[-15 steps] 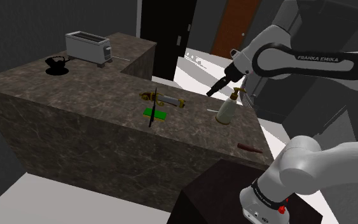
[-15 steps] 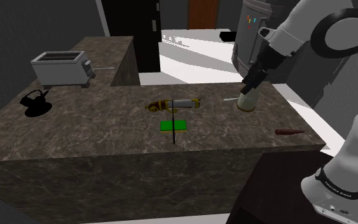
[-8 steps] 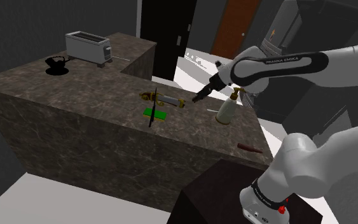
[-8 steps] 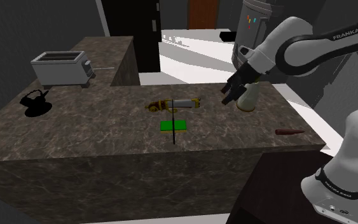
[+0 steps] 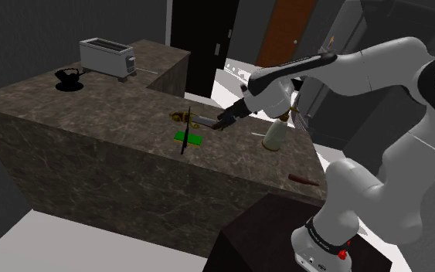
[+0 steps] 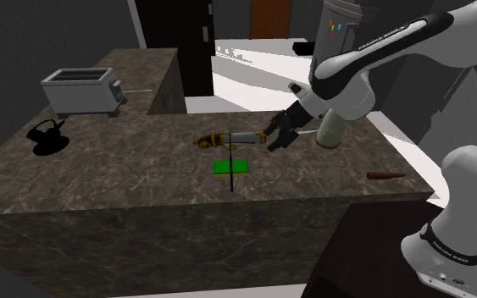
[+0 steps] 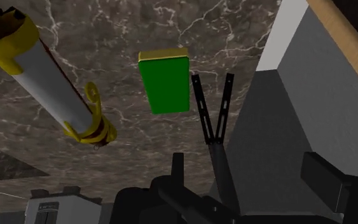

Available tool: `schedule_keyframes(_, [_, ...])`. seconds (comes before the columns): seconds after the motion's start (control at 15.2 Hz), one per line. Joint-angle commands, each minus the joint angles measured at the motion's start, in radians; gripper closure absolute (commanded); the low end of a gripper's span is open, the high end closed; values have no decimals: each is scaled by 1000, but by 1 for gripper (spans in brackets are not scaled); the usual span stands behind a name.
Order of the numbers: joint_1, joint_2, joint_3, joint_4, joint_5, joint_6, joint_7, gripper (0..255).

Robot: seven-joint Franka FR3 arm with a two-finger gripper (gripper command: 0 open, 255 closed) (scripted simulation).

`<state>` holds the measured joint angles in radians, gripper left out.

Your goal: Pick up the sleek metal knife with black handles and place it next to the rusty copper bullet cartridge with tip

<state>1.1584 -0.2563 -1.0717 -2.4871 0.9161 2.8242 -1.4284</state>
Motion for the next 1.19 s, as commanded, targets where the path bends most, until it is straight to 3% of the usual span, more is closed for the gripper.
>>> schedule_keyframes(0.0, [286, 98, -269, 79, 268, -58, -267, 0])
schedule_keyframes(0.07, [598, 160, -588, 121, 382, -119, -371, 0])
schedule_keyframes(0.13, [768, 66, -734, 146, 350, -58, -404, 0])
schedule_keyframes(0.2, [859, -6, -807, 175, 334, -20, -443, 0])
schedule_keyframes(0.26, [860, -132, -778, 195, 243, 62, -439, 0])
schedule_keyframes(0.4, [958, -245, -845, 257, 212, 101, -507, 0])
schedule_keyframes(0.86, [1097, -355, -923, 327, 184, 186, -516, 0])
schedule_keyframes(1.12, [1108, -363, -928, 334, 182, 192, -516, 0])
